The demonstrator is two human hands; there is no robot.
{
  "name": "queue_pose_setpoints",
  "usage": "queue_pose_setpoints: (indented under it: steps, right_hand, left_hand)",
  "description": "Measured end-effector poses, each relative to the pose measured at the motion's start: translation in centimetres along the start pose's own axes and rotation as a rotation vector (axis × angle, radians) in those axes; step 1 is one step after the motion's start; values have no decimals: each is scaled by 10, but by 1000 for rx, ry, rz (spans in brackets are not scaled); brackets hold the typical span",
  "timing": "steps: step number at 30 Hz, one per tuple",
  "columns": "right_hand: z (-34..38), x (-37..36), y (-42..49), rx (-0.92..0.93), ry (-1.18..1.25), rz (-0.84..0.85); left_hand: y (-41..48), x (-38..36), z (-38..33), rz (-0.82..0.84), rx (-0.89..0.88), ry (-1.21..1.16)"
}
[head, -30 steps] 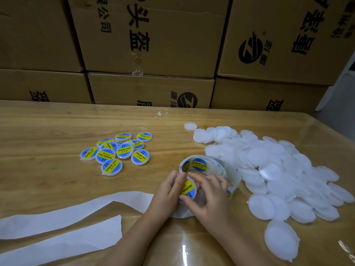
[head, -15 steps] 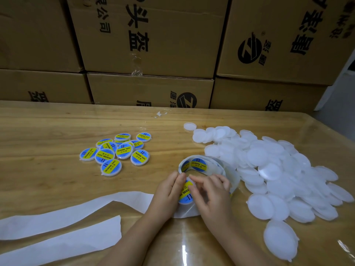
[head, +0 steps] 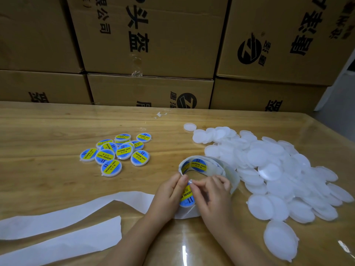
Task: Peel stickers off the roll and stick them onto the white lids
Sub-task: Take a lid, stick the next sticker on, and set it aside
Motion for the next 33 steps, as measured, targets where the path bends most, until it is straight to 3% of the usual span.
queue_pose_setpoints:
  steps: [4, 13, 23, 30, 33]
  right_hand:
    - [12, -3, 0, 84, -56, 62]
    - [12, 1, -1, 92, -37, 55]
    - [16, 1, -2, 115, -34, 47]
    - [-2, 12, 0, -166, 56, -97]
    - [-3, 14, 1, -193, 70, -123]
  left_hand:
    - [4, 9, 3, -120, 63, -142]
    - [3, 9, 2, -49, 91, -35]
    - [5, 6, 4, -48, 126, -233]
    - [1, -1, -1, 119, 141, -195]
    - [1, -1, -1, 163, 187, -242]
Point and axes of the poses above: each hand's wrist, its own y-axis towards the middle knuckle, its own x-axis out of the back of the hand, z = x × y, the point moved 5 cm from there along y, towards the middle knuckle, and after that the axes turned 4 degrees about -y, right-handed, at the moved point
